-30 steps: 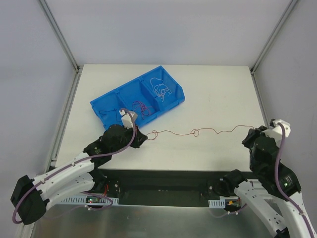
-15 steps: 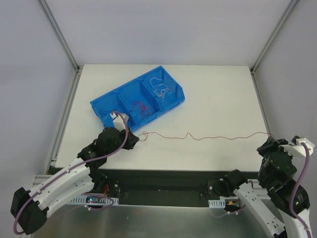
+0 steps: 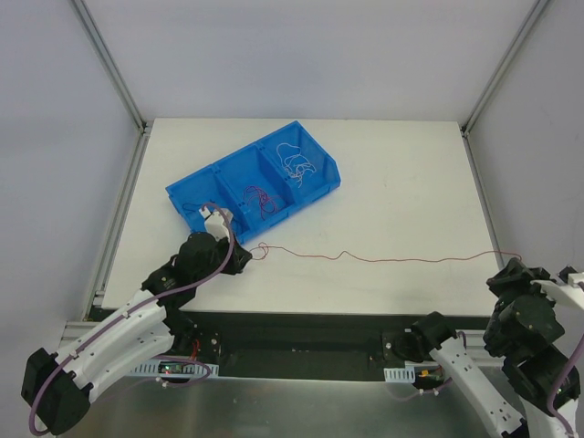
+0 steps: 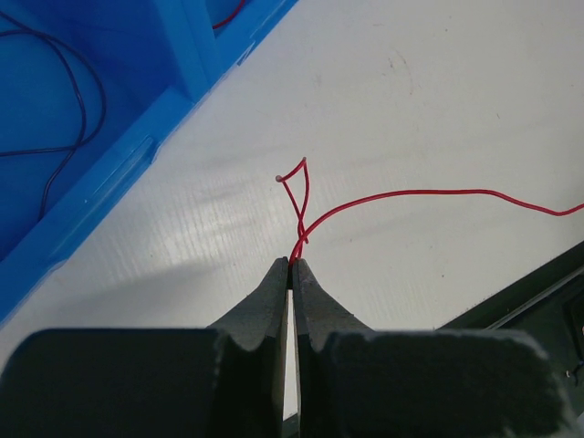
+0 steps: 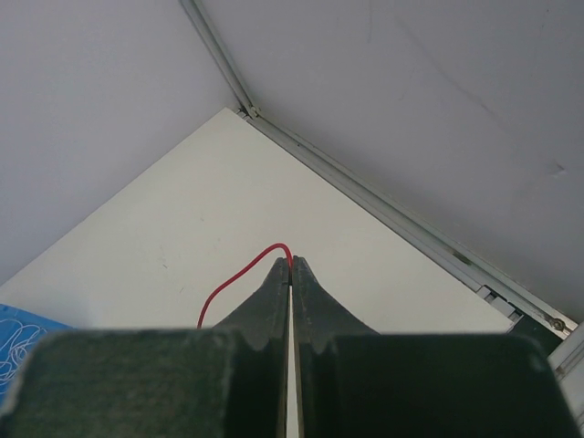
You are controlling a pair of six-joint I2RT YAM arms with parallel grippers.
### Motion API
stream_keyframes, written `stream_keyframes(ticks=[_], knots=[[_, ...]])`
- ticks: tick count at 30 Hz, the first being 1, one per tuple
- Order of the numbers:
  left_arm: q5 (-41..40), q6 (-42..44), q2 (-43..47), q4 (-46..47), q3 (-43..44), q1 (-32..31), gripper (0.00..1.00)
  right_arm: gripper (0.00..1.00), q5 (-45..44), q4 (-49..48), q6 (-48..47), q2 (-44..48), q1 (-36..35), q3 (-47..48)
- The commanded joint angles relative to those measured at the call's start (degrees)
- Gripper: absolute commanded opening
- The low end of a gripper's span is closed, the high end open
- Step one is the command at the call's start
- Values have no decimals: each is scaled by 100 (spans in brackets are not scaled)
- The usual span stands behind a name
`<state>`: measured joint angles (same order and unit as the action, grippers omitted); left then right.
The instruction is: Untangle the cables
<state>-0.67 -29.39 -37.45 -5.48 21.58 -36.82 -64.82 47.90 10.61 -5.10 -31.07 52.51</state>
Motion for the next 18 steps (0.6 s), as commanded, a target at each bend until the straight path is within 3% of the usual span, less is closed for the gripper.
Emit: stream_keyframes(ticks=[1, 6, 13, 18], knots=[[5, -76, 45, -24, 47, 113, 0, 0, 65, -34, -199, 45, -92, 145], [373, -67, -209, 90, 460, 131, 0, 0, 1153, -544, -481, -183, -127, -135], [558, -50, -1008, 530, 1303, 219, 0, 0, 4007, -1650, -350, -1334, -127, -627], [963, -400, -1905, 530, 2077, 684, 0, 1, 5687, -3090, 98, -2265, -110, -1049]])
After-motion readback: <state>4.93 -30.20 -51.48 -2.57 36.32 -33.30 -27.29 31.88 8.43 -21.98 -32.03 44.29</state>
